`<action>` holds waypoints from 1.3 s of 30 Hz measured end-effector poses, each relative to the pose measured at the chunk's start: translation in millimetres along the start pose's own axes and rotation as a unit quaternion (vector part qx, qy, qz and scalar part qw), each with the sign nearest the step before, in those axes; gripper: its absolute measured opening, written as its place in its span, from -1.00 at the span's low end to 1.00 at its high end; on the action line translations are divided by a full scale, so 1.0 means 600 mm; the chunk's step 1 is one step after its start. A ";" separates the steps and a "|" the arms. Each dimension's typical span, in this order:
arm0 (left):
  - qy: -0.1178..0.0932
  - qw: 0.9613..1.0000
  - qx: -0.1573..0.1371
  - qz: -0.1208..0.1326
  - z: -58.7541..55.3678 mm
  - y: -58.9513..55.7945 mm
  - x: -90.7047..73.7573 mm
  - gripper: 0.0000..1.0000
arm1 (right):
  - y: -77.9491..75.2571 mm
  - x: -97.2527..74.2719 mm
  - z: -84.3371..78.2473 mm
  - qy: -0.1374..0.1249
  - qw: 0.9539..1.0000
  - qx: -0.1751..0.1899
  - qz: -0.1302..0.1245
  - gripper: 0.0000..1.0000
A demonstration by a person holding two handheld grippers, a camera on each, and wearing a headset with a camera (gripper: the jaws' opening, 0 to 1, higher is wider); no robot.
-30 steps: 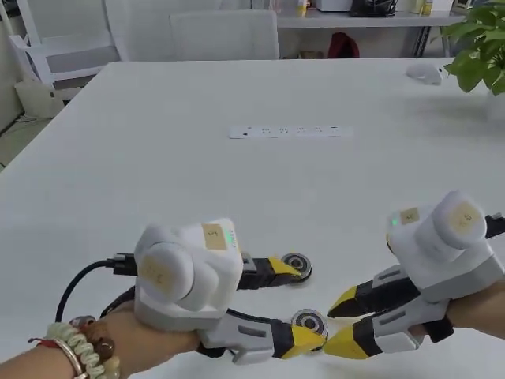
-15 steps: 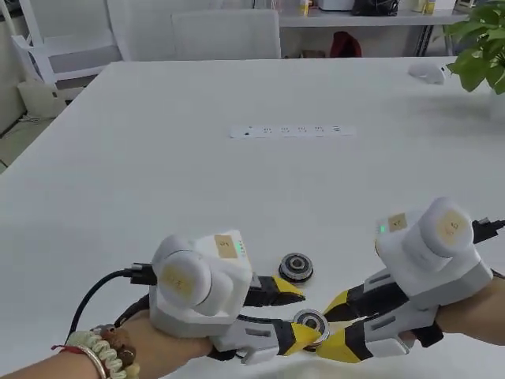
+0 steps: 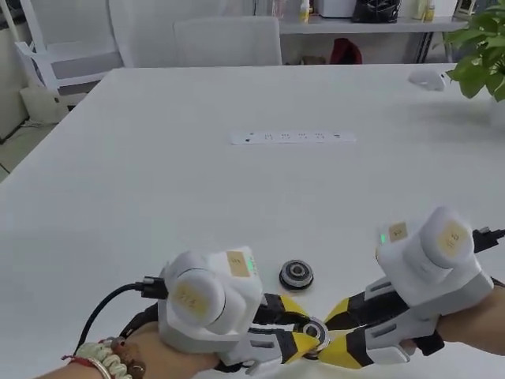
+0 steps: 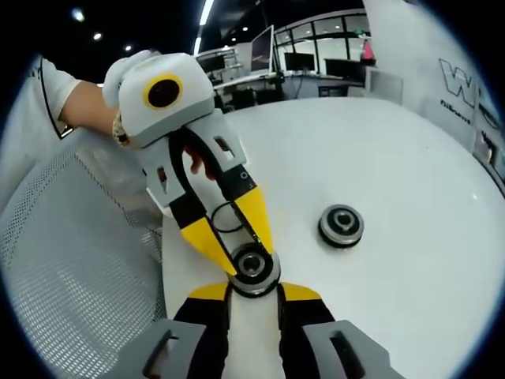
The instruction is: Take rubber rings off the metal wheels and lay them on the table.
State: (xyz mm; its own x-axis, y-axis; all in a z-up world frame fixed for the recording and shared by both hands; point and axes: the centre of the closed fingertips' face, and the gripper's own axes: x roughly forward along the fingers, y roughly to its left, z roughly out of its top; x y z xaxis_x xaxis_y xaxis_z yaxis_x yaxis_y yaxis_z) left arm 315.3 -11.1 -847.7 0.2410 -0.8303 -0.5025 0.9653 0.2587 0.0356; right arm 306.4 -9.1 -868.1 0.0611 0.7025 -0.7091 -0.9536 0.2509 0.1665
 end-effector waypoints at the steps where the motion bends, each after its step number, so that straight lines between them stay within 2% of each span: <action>1: 0.000 1.000 0.001 -0.001 -0.001 0.000 0.001 -0.70 | 0.000 0.000 0.000 0.000 1.000 0.000 0.000 -0.61; 9: -0.002 1.000 -0.002 -0.001 -0.002 -0.001 -0.002 -0.71 | -0.004 -0.005 -0.007 0.010 1.000 -0.006 -0.004 -0.81; 16: -0.006 1.000 0.002 0.000 -0.002 -0.002 -0.004 -0.71 | -0.004 -0.004 -0.007 0.010 1.000 -0.005 -0.004 -0.87; 18: -0.008 1.000 0.002 0.000 -0.003 -0.002 -0.005 -0.71 | -0.006 -0.006 -0.008 0.010 1.000 -0.004 -0.007 -0.98; 24: -0.010 1.000 0.002 0.001 -0.002 -0.002 -0.006 -0.71 | -0.008 -0.005 -0.007 0.005 1.000 0.008 -0.010 -1.00; 26: -0.010 1.000 0.003 0.001 -0.003 -0.002 -0.006 -0.71 | -0.011 -0.005 -0.007 0.007 1.000 0.021 -0.012 -1.00; 29: -0.009 1.000 0.003 0.001 -0.003 -0.002 -0.006 -0.71 | -0.013 -0.006 -0.009 0.016 0.994 0.104 -0.009 -1.00; 31: -0.008 1.000 0.008 0.002 -0.003 -0.002 -0.006 -0.71 | -0.017 -0.007 -0.008 0.011 0.995 0.102 -0.009 -1.00; 36: -0.008 1.000 0.009 0.002 -0.004 0.000 -0.006 -0.72 | -0.017 -0.011 -0.008 0.000 0.987 0.161 -0.004 -1.00; 39: -0.008 1.000 0.010 0.003 -0.004 0.000 -0.007 -0.72 | -0.019 -0.012 -0.007 -0.006 0.984 0.178 -0.002 -1.00</action>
State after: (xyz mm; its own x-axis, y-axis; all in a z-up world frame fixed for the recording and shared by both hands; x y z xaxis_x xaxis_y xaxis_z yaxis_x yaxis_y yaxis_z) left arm 314.2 -6.8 -847.6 0.2484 -0.8362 -0.4890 0.9656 0.2536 0.0567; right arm 315.4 -19.7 -867.7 0.0695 0.7086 -0.7021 -0.7896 0.4692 0.3954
